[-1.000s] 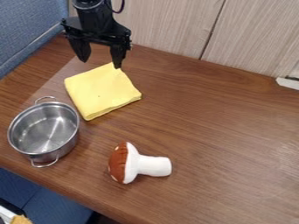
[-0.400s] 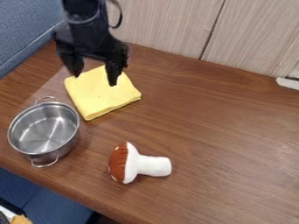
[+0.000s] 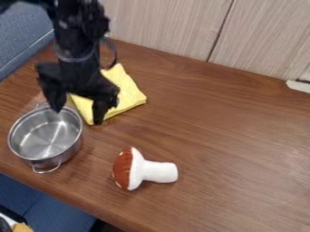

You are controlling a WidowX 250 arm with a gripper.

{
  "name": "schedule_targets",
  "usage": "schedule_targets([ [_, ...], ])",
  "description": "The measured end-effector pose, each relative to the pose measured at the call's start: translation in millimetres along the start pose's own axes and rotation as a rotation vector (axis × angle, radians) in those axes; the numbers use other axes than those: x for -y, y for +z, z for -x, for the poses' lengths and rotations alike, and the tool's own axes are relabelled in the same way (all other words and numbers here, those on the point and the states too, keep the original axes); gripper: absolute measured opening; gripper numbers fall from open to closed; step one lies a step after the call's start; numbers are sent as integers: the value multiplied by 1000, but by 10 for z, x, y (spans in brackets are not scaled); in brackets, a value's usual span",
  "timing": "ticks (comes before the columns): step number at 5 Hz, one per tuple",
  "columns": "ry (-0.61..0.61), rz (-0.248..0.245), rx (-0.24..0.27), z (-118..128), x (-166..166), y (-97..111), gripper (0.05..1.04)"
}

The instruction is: Move the silver pot into the upper right side of the table

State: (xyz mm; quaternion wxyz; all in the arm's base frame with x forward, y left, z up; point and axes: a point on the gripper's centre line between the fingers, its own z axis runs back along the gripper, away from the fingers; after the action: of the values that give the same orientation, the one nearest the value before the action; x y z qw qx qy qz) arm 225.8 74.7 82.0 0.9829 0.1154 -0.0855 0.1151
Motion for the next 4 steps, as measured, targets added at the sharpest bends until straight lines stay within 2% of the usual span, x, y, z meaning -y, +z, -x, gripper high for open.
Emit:
schedule_targets([
  [1,29,4,-47,50,4,-204,999],
  [2,21,41,-117,100,63,-476,999],
  [3,6,35,-112,55,109,-555,969],
  [4,-8,5,-95,39,141,-555,694],
])
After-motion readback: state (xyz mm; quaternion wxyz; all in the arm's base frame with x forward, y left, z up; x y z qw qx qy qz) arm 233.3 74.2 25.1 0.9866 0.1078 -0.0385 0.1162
